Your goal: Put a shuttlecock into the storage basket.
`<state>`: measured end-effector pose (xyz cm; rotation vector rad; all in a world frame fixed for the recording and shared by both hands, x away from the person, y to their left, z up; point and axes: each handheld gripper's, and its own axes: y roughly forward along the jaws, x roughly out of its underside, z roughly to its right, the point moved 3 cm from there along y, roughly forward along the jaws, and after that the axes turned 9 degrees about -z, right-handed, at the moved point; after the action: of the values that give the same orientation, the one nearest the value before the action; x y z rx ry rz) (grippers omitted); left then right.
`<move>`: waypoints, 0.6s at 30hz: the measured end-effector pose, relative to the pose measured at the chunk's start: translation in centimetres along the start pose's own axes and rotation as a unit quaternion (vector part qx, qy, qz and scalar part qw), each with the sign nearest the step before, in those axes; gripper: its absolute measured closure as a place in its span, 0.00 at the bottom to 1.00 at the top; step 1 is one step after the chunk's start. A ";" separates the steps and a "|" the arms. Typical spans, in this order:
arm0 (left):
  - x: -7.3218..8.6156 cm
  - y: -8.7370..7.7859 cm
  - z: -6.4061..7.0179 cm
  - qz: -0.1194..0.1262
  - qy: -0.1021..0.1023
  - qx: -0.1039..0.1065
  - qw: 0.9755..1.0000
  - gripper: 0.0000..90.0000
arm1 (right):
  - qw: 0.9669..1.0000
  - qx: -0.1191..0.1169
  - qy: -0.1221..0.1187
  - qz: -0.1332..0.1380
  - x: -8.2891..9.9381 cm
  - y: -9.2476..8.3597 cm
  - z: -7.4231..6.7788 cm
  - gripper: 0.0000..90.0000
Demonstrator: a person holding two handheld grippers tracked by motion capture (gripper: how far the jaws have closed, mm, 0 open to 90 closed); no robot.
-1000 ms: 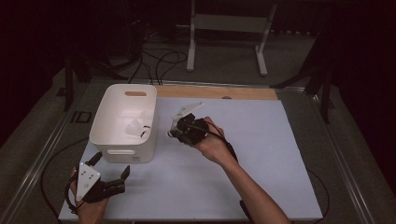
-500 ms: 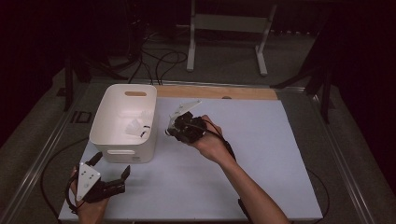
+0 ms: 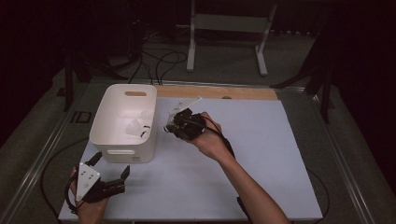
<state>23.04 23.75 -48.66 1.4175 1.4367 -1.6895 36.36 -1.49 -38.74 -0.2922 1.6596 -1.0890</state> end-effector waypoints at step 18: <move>0.0 0.0 0.0 0.000 -0.001 0.000 1.000 0.01 | 1.000 0.000 0.003 0.017 -1.1 -0.2 0.1 0.97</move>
<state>23.04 23.76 -48.67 1.4154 1.4369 -1.6898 36.84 -0.96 -37.90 -0.2593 1.6643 -1.0647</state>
